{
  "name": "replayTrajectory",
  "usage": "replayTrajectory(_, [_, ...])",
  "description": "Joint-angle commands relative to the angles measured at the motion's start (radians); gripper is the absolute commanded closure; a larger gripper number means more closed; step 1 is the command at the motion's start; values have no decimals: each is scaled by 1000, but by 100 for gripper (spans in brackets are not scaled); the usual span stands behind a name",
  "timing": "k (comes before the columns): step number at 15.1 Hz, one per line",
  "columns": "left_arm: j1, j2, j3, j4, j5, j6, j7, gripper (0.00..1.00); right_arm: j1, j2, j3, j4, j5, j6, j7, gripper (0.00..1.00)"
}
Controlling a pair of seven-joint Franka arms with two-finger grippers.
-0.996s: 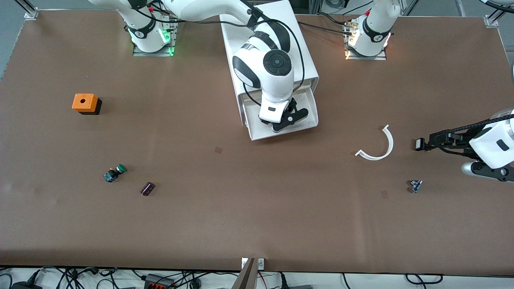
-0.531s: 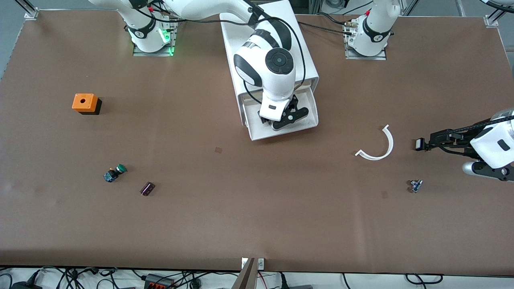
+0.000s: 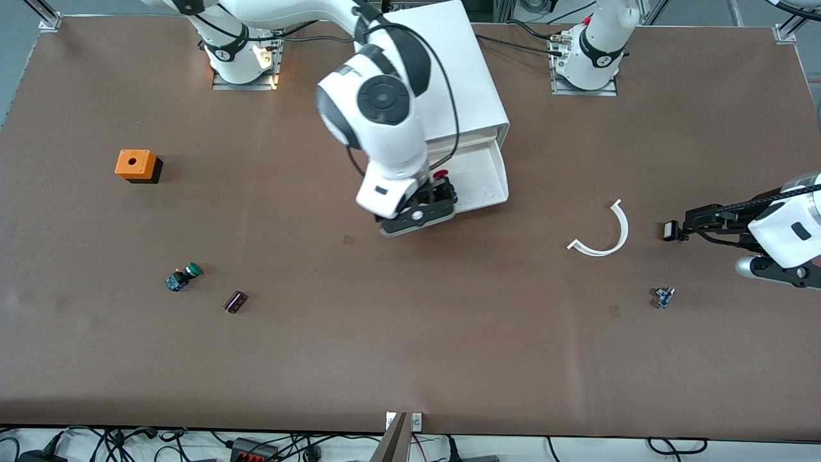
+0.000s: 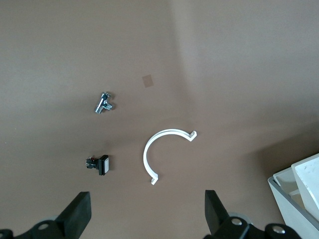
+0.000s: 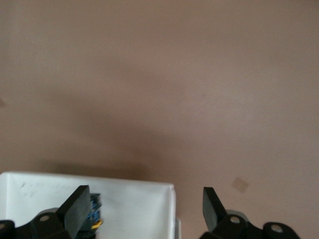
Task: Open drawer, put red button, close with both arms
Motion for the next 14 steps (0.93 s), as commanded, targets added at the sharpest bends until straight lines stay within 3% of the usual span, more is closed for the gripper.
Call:
replayTrajectory(1, [7,-3,-6,8,23,-20,-5,0,-81,-28,7,5,5,-23,6,0])
replayTrajectory(5, [-4,-4,-7,3,23,-21,-23,0,-238,-54,10,-1,4,-99,-29,0])
replayTrajectory(8, [-11,-4,-31,-29,-26,4,-150,0,-342,-62,10,-5,7,-142,-145,0])
replayTrajectory(12, [-11,-4,-123,-182,-42,193,-365,0,-433,-91,7,-11,-2,-251,-167,0])
replayTrajectory(14, [-25,-4,-162,-274,-36,350,-478,0,-495,-119,5,-18,8,-299,-188,0])
